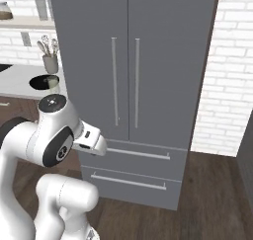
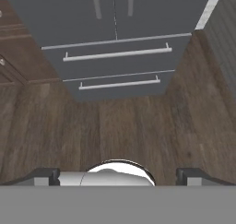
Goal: Grab a lemon wedge from the fridge and one ice cube from the ice bowl, and put them in the glass of lemonade.
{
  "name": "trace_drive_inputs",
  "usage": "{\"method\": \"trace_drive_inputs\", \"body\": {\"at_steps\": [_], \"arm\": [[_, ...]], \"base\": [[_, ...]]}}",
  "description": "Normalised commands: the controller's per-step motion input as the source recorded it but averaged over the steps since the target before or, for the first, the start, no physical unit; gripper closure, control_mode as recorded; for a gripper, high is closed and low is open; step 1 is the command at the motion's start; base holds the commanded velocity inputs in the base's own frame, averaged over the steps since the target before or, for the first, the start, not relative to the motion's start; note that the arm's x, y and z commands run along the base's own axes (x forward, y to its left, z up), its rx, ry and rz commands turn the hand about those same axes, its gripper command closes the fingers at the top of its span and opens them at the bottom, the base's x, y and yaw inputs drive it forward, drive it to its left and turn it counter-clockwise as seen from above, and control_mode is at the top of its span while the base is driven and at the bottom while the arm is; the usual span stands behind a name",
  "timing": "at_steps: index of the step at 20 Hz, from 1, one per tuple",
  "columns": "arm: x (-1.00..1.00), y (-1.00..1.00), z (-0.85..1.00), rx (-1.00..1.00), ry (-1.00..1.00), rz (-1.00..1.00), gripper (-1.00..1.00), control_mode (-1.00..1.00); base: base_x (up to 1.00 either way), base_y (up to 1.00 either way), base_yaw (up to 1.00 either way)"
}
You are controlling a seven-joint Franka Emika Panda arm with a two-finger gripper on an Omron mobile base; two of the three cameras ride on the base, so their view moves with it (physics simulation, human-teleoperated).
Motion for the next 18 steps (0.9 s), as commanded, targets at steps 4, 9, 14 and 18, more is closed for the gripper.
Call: {"method": "trace_drive_inputs", "body": {"at_steps": [4,9,14,18], "arm": [[0.00,0.00,0.00,0.00,0.00,0.00,-1.00,-1.00],[0.00,0.00,0.00,0.00,-0.01,0.00,-1.00,-1.00],[0.07,0.01,0.58,-0.01,-0.23,0.00,-1.00,-1.00],[0.20,0.00,1.00,-0.10,-0.28,0.01,-1.00,-1.00]], "base": [[0.00,0.00,0.00],[0.00,0.00,0.00],[0.00,0.00,0.00],[0.00,0.00,0.00]]}}
